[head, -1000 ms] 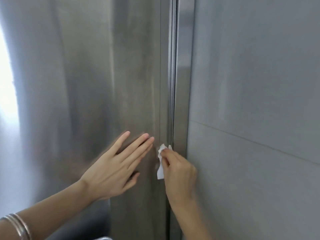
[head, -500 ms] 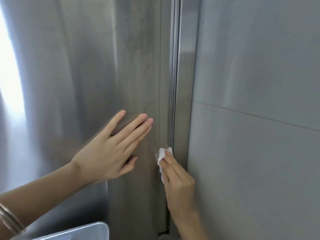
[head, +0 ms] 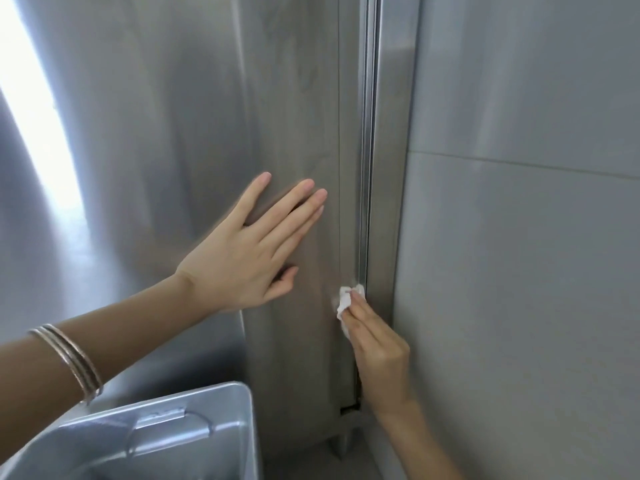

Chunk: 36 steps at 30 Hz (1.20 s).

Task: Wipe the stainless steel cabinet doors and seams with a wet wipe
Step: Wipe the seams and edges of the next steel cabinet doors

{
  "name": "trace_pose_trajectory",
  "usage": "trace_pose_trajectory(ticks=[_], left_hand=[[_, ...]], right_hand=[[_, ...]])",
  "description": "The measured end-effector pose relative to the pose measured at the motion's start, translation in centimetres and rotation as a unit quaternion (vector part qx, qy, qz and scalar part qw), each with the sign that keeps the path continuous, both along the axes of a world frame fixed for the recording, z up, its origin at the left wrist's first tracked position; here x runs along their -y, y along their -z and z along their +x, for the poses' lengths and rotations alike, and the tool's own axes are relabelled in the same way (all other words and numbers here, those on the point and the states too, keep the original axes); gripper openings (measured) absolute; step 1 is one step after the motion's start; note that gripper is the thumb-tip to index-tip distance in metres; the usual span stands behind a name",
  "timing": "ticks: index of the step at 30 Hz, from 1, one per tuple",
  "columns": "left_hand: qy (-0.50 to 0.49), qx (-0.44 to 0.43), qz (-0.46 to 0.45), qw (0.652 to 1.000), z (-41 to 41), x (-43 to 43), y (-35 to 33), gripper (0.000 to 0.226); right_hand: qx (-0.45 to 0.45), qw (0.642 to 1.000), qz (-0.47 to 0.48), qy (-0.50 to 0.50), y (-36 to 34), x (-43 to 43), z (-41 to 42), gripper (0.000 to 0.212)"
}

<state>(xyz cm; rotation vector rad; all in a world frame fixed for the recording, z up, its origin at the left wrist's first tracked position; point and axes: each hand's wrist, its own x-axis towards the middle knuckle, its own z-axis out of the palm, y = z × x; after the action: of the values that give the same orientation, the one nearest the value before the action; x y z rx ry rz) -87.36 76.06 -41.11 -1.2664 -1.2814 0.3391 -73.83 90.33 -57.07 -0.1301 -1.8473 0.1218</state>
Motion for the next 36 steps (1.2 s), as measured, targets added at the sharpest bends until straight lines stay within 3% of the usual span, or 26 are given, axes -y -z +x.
trace_pose_trajectory(ticks=[3, 5, 12, 18, 22, 25, 28, 31, 36], left_hand=[[-0.001, 0.003, -0.004, 1.0, 0.1, 0.0, -0.1, 0.073], [-0.004, 0.004, -0.007, 1.0, 0.2, 0.1, -0.2, 0.073], [-0.024, 0.0, -0.008, 1.0, 0.3, 0.1, 0.0, 0.073], [-0.047, 0.026, -0.019, 0.998, 0.7, 0.3, -0.2, 0.075], [-0.053, 0.064, -0.035, 0.996, 1.3, 0.7, -0.7, 0.075], [-0.044, 0.099, -0.056, 0.993, 2.2, 1.3, -1.4, 0.071], [-0.041, 0.16, -0.108, 0.98, 3.4, 2.3, -2.6, 0.064], [-0.009, 0.284, -0.147, 0.948, 4.8, 4.7, -3.5, 0.049], [-0.04, 0.471, -0.106, 0.875, 6.6, 11.2, -6.4, 0.033]], right_hand=[[-0.065, 0.998, -0.007, 0.013, -3.0, -0.2, -1.0, 0.024], [-0.06, 0.998, 0.009, 0.011, -1.1, -0.3, -0.7, 0.02], [0.183, 0.98, -0.082, 0.008, 13.2, 1.4, 3.6, 0.028], [0.265, 0.952, -0.153, -0.014, 13.1, 1.7, 4.0, 0.042], [0.272, 0.952, -0.137, 0.008, 10.4, 1.9, 5.6, 0.035], [0.2, 0.965, -0.169, -0.022, 4.0, 3.5, 6.4, 0.038], [0.19, 0.97, -0.144, -0.039, -2.4, 5.4, 7.5, 0.035], [0.192, 0.97, -0.147, -0.035, -7.9, 7.0, 8.8, 0.024], [0.206, 0.96, -0.182, -0.05, -15.7, 11.1, 10.3, 0.019]])
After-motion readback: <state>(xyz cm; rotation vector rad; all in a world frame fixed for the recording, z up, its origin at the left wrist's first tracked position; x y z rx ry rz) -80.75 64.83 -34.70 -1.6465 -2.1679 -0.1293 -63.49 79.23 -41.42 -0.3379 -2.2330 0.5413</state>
